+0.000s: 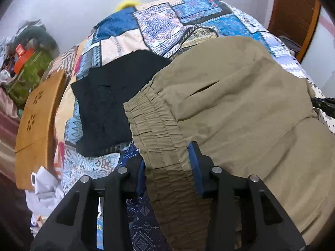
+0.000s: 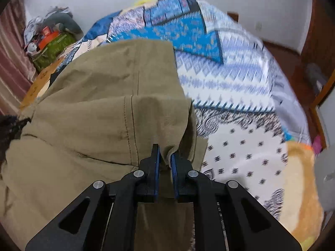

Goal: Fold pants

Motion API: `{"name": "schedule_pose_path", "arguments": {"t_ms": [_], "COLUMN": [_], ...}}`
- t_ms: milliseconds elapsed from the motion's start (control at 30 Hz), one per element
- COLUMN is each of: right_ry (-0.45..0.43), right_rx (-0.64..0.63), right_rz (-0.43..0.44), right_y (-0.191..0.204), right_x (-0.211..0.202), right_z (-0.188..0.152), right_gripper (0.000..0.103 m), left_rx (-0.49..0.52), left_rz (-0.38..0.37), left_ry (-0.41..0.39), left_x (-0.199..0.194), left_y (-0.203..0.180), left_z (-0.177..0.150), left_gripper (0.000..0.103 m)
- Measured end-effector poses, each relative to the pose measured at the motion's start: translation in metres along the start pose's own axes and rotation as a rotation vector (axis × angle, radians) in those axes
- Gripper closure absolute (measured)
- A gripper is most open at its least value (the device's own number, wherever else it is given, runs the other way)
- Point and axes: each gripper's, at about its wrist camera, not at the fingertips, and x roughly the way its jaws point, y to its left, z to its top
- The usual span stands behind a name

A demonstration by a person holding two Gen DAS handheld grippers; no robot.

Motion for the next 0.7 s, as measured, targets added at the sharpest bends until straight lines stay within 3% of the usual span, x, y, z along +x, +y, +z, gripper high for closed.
{"name": "schedule_pose_path", "arguments": {"t_ms": [100,233,400,533,700], "right_ry": [0.036,0.076,-0.041,-0.116,-0.137], "right_rx": [0.001,-0.037,-0.043,-0.035,-0.025], "right_rz": [0.009,0.004,0.032,0.041,0.038], "right_y": [-0.003,-0.001,0.002,0.007,0.009], "right_x": [-0.005,-0.020,-0.060,-0.074,-0.055], "right_z": [0.004,0.008,0.025,0.048,0.080], "right_gripper": [0.086,0.076,0.052,0.043,0.040], "left_rx": [0.000,-0.044,-0.140,-0.215,-0.200], "left_rz": [-0.009,-0.082,-0.125,-0.106,-0.065], "left_ry": [0.011,0.021,-0.018,-0.023,0.035], "left_x": [-0.007,-0.021,-0.034,-0.023,0.012], "left_y": [0.007,0.024,0.050,0.066,0.071], "left_z": [0.002,0.007,0.022,0.040,0.066], "left_gripper": [0.041,0.034,0.027,0.022,0.021]}}
